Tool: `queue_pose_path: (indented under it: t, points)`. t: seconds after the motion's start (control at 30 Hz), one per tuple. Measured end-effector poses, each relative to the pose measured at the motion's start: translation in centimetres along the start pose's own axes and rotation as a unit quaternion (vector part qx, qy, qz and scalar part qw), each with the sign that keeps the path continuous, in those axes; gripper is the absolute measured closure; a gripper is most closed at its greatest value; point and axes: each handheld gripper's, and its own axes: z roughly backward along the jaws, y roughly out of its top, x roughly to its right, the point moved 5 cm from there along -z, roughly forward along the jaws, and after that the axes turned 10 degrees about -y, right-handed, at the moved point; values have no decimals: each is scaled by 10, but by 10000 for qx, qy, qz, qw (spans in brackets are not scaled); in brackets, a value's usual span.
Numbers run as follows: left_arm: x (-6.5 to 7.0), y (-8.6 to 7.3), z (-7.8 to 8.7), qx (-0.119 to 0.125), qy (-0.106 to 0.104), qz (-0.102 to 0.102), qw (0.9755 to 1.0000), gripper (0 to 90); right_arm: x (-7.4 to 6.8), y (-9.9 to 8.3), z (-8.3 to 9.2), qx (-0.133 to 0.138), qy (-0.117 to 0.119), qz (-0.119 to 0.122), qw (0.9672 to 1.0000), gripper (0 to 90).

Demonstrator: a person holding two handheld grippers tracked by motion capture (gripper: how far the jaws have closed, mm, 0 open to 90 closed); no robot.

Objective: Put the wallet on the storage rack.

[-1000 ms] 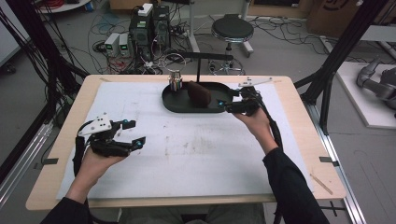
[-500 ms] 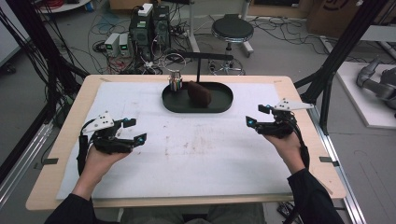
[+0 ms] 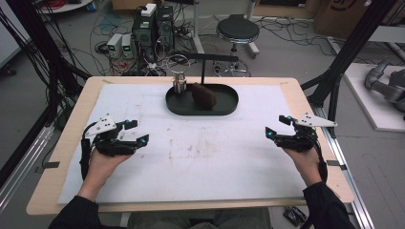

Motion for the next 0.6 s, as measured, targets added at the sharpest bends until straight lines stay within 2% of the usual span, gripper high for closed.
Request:
queue_pose_path:
  t: [0.23,0.53,0.6]
  points:
    - [-1,-2,-3,-64,20,-47,10000,207,9,-11,-4,-96,-75,-41,9999,216]
    - [3,-2,-1,-27,1,-134,9999,207,12,-10,-1,16,-158,-39,9999,216]
    - [5,-2,1,23,-35,-178,9998,207,12,-9,-1,81,-197,30,9998,217]
